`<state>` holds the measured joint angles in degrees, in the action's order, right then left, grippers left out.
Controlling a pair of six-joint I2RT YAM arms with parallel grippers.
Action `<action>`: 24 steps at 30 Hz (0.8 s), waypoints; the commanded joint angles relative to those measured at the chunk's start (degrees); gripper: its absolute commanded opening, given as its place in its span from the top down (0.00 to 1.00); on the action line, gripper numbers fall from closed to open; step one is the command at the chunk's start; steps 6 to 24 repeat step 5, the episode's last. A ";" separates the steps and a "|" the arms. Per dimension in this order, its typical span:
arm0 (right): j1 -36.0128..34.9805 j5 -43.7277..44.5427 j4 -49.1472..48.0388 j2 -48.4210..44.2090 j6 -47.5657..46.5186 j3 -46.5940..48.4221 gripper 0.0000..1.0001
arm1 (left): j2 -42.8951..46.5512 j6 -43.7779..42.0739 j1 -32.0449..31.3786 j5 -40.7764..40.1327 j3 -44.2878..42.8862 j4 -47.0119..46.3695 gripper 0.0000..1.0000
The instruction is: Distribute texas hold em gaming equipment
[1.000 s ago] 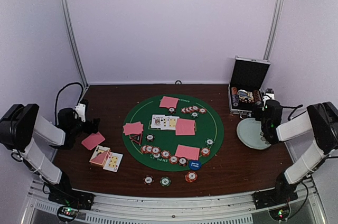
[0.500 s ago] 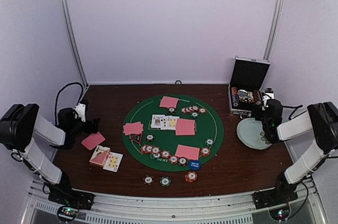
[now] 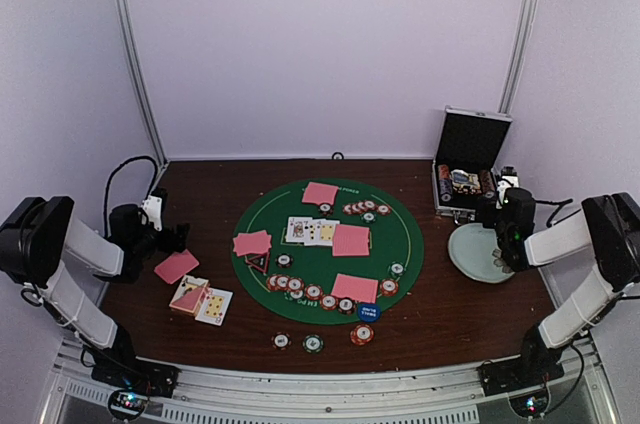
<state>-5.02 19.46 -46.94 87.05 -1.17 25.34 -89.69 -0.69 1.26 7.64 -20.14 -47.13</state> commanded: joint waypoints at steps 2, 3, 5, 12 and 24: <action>0.04 -3.59 -2.22 0.44 -0.72 -1.01 0.01 | -0.18 0.51 -0.29 -0.32 -0.19 -3.42 0.03; 0.07 -3.75 -3.82 0.62 -1.01 -1.48 0.01 | -0.21 0.51 -0.29 -0.27 -0.24 -3.43 0.02; 0.04 -4.25 -5.33 0.79 -1.02 -2.53 0.01 | -0.14 0.51 -0.29 -0.33 -0.29 -3.44 0.02; 0.04 -4.25 -5.33 0.79 -1.02 -2.53 0.01 | -0.14 0.51 -0.29 -0.33 -0.29 -3.44 0.02; 0.04 -4.25 -5.33 0.79 -1.02 -2.53 0.01 | -0.14 0.51 -0.29 -0.33 -0.29 -3.44 0.02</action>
